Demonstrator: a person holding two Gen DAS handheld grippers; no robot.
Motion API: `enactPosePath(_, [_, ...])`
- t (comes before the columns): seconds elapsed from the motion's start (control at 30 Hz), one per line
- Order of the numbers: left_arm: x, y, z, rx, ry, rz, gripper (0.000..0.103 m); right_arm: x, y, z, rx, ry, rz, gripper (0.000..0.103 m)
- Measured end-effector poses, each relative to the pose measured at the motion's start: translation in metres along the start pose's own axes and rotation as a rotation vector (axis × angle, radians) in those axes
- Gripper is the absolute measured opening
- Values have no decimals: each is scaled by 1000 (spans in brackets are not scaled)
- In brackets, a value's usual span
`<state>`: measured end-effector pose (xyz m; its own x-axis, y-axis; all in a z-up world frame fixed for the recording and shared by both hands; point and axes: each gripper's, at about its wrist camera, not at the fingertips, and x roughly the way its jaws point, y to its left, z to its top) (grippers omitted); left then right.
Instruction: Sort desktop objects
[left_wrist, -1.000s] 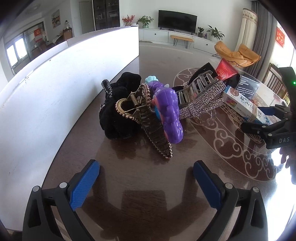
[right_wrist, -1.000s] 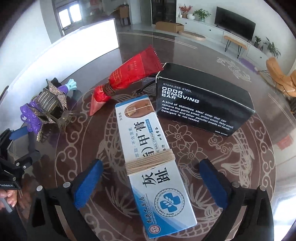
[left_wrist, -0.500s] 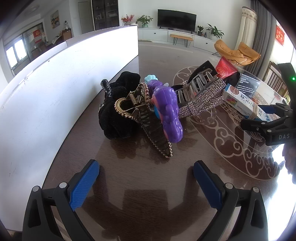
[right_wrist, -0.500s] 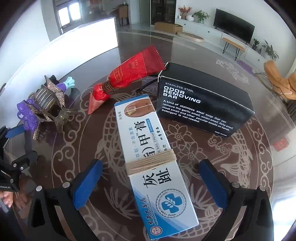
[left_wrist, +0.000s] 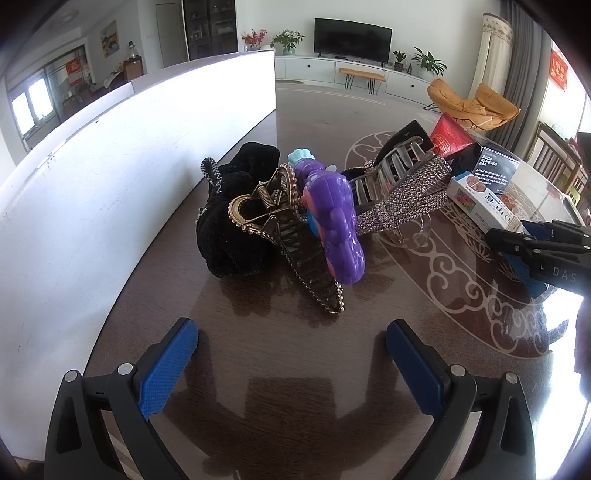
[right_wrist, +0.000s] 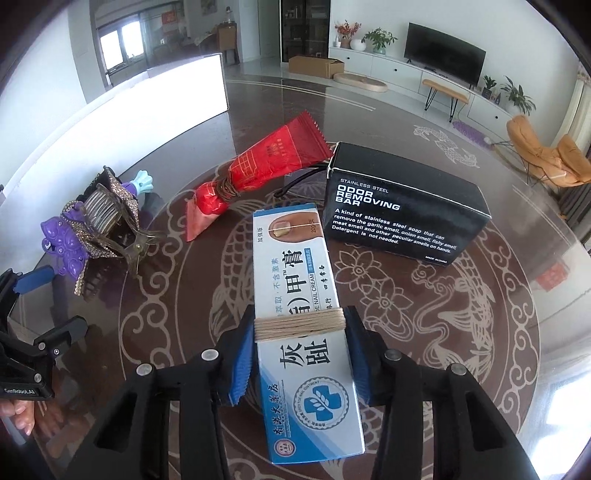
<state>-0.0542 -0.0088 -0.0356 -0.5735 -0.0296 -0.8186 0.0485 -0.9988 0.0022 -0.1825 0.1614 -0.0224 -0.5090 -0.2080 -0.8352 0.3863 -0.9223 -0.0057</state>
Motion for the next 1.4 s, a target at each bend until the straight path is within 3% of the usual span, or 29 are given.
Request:
enactPosePath(0.23, [-1, 2, -3, -5, 6, 4, 103, -37, 6, -60, 46, -45, -45, 46])
enactPosePath(0.3, [-4, 11, -5, -53, 0, 4, 103, -50, 5, -79, 58, -52, -51, 46])
enactPosePath(0.5, [-31, 50, -2, -234, -141, 12, 103, -71, 11, -114, 49, -92, -43, 46])
enactPosePath(0.63, [-28, 68, 3, -332, -164, -78, 103, -73, 14, -119, 43, -96, -42, 46])
enactPosePath(0.73, [-15, 65, 22, -312, -151, -81, 103, -72, 14, -120, 45, -96, -38, 46])
enactPosePath(0.83, [2, 62, 43, -318, -124, -78, 96, -73, 15, -121, 43, -97, -43, 46])
enactPosePath(0.93, [29, 52, 59, -315, -19, -144, 95, -73, 16, -121, 42, -96, -43, 46])
enactPosePath(1.13, [25, 4, 47, -81, -24, -220, 94, -73, 16, -121, 43, -96, -43, 46])
enactPosePath(1.2, [17, 11, 39, -106, -55, -214, 94, -73, 16, -122, 43, -96, -44, 46])
enactPosePath(1.33, [11, 44, 33, -242, -51, -291, 91, -73, 16, -122, 43, -96, -44, 46])
enactPosePath(1.4, [7, 38, 35, -199, -61, -314, 90, -73, 16, -122, 43, -96, -44, 46])
